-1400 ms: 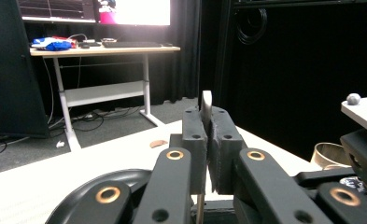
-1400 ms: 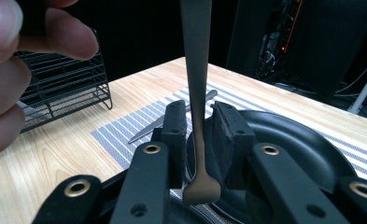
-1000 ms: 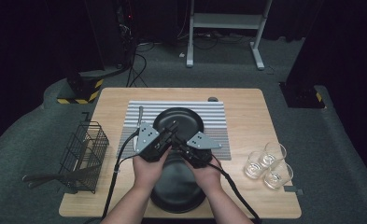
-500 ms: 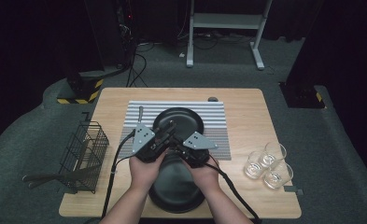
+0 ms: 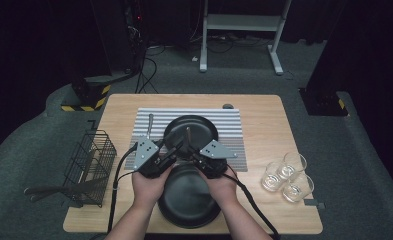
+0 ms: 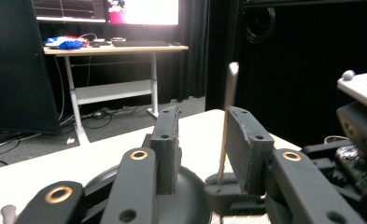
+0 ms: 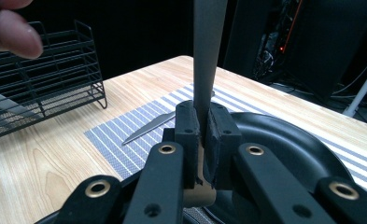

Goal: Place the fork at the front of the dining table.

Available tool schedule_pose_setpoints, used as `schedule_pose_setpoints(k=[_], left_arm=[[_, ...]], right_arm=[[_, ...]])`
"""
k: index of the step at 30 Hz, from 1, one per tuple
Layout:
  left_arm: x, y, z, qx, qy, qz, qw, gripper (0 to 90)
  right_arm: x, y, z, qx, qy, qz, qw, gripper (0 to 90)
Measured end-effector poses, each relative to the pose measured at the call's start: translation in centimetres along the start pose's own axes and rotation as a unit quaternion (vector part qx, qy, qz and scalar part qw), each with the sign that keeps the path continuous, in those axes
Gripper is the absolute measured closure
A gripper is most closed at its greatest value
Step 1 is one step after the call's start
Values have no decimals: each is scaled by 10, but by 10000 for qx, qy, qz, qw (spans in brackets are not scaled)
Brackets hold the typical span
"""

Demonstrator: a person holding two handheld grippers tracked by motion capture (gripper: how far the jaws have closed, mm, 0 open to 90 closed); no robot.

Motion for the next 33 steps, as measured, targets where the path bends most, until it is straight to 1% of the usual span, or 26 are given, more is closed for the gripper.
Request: schedule_pose_setpoints(k=[5, 9, 15, 18, 21, 26, 29, 33], left_arm=[[-7, -8, 6, 96, 64, 21, 9999, 643], [-13, -14, 14, 192, 13, 47, 9998, 645], [-24, -23, 25, 341, 5, 136, 9993, 638], [-32, -27, 30, 435, -42, 182, 9989, 636], [-43, -29, 34, 526, -70, 288, 9982, 633], [-57, -34, 40, 653, -62, 419, 9970, 627], [-62, -38, 44, 735, -38, 485, 9961, 620], [-70, -43, 50, 813, -88, 508, 9954, 606]], right_arm=[[-3, -6, -4, -5, 97, 16, 10000, 842], [-7, -9, -5, -20, 68, 30, 10000, 843], [-13, -13, -12, -104, 129, 50, 9998, 842], [-15, -16, -17, -117, 177, 76, 9997, 843], [-15, -19, -22, -171, 163, 81, 9997, 842], [-16, -23, -29, -248, 194, 81, 9995, 842], [-18, -26, -34, -294, 222, 87, 9993, 842], [-21, -30, -39, -363, 267, 93, 9989, 841]])
Point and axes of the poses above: each handheld gripper's, and its own axes: y roughly forward along the jaws, x roughly out of its top, z roughly to its left, the point moved 7 cm from there along y, roughly forward along the jaws, and after that the axes turned 9 degrees about -x, right-handed, at the moved point
